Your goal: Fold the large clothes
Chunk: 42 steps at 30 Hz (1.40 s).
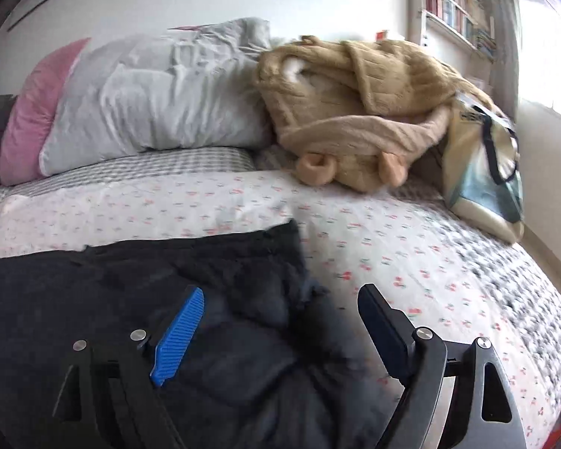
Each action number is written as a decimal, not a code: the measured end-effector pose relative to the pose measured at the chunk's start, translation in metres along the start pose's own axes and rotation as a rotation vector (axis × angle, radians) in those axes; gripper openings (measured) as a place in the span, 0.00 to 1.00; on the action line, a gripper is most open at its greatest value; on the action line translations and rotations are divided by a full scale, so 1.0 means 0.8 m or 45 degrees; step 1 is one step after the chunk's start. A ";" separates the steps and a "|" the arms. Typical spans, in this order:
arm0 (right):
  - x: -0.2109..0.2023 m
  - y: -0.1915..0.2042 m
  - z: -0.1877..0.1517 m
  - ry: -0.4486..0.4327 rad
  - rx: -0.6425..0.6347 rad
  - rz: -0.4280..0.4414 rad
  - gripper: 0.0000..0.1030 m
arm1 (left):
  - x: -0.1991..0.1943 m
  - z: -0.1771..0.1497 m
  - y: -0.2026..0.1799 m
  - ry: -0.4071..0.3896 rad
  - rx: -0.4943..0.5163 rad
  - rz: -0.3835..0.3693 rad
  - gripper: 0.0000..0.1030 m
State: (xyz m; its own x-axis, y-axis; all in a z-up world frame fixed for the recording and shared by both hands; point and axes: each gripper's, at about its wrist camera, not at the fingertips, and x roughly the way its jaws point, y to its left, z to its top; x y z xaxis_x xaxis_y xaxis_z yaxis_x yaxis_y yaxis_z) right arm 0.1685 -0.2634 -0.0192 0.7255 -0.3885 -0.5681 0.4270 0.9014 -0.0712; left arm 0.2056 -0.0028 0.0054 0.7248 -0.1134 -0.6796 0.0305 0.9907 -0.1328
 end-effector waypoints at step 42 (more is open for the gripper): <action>0.010 -0.024 -0.085 0.441 -0.213 0.311 0.84 | -0.006 -0.104 0.009 0.369 0.110 -0.028 0.90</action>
State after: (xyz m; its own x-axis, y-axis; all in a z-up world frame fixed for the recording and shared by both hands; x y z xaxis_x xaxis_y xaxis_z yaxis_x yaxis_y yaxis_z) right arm 0.1293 -0.2712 -0.0786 0.5587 -0.0994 -0.8234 0.1520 0.9882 -0.0161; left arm 0.1452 -0.0016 -0.0522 0.4971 -0.1396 -0.8564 0.1113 0.9891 -0.0966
